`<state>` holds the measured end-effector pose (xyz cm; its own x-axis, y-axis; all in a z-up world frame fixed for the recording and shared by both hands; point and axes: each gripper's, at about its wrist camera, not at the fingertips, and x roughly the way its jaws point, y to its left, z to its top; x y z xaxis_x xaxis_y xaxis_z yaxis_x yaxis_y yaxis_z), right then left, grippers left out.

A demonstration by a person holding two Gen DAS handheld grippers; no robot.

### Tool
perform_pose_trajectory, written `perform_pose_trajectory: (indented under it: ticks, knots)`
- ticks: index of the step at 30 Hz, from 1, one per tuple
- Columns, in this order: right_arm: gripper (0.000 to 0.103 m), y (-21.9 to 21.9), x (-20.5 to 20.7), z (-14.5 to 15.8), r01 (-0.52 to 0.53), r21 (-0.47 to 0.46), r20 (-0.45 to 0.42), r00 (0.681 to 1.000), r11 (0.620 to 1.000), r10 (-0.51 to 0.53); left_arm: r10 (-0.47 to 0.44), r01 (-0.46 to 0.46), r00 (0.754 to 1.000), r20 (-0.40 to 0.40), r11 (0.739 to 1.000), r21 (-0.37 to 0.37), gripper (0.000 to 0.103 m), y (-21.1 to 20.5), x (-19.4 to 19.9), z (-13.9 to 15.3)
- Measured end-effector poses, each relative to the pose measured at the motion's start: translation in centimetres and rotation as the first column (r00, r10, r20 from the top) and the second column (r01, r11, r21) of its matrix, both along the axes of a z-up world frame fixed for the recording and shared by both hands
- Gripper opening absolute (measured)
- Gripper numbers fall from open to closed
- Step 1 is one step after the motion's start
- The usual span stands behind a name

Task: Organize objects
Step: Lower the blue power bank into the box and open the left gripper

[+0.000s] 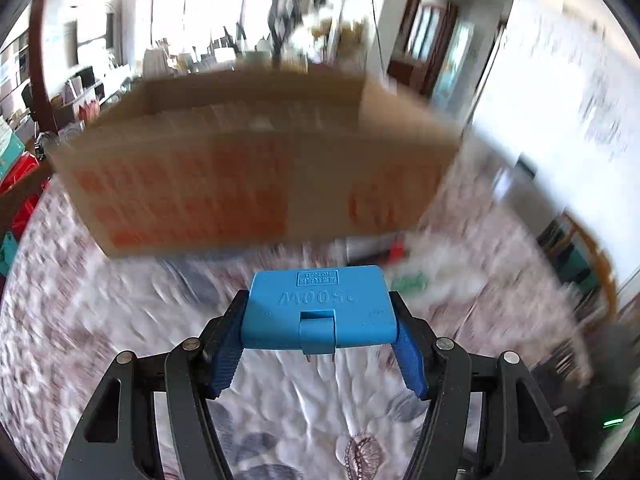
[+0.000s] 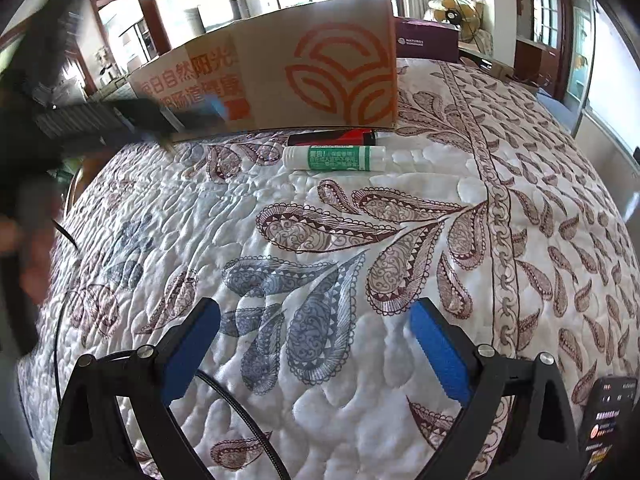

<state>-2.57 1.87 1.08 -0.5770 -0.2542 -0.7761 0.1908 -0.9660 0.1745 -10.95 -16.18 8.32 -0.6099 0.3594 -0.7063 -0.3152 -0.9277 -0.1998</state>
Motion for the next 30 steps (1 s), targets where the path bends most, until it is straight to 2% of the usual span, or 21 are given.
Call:
perform_pose_trajectory:
  ticks: [4, 7, 11, 14, 18, 20, 24, 26, 30]
  knots:
    - [0.0, -0.1, -0.1, -0.1, 0.001, 0.01, -0.004, 1.0, 1.0, -0.001, 0.097, -0.089, 0.987, -0.132, 0.994, 0.063, 0.066, -3.2, -2.8, 6.0]
    - [0.0, -0.3, 0.0, -0.2, -0.003, 0.024, -0.009, 1.0, 1.0, 0.003, 0.155, -0.142, 0.981, -0.119, 0.983, 0.118, 0.066, -4.7, -6.4, 7.7]
    - [0.0, -0.3, -0.1, -0.2, -0.007, 0.023, -0.01, 1.0, 1.0, 0.007, 0.242, -0.236, 0.969, -0.044, 0.965, 0.113, 0.066, -5.6, -11.2, 6.6]
    - [0.0, -0.1, -0.2, -0.2, -0.004, 0.008, -0.01, 1.0, 1.0, 0.004, 0.269, -0.266, 0.963, -0.009, 0.956, 0.121, 0.066, -5.7, -13.1, 5.4]
    - [0.0, 0.0, -0.2, -0.1, -0.002, -0.004, -0.011, 1.0, 1.0, 0.002, 0.311, -0.311, 0.95, -0.007, 0.95, 0.042, 0.066, -5.1, -14.7, 3.7]
    - [0.0, 0.3, -0.3, -0.1, -0.001, -0.017, -0.012, 1.0, 1.0, 0.001, 0.332, -0.332, 0.943, -0.007, 0.943, 0.019, 0.066, -5.0, -14.7, 2.9]
    - [0.0, 0.7, -0.3, 0.0, 0.004, -0.044, -0.011, 1.0, 0.999, -0.005, 0.331, -0.329, 0.941, -0.065, 0.943, 0.042, 0.077, -5.0, -12.1, 3.0]
    - [0.0, 0.9, -0.4, 0.0, 0.006, -0.057, -0.01, 1.0, 0.998, -0.007, 0.303, -0.297, 0.947, -0.11, 0.952, 0.066, 0.077, -5.1, -9.9, 3.7]
    - [0.0, 1.1, -0.4, 0.1, 0.008, -0.07, -0.012, 1.0, 0.997, -0.008, 0.249, -0.241, 0.953, -0.172, 0.968, 0.068, 0.086, -5.5, -4.1, 4.4]
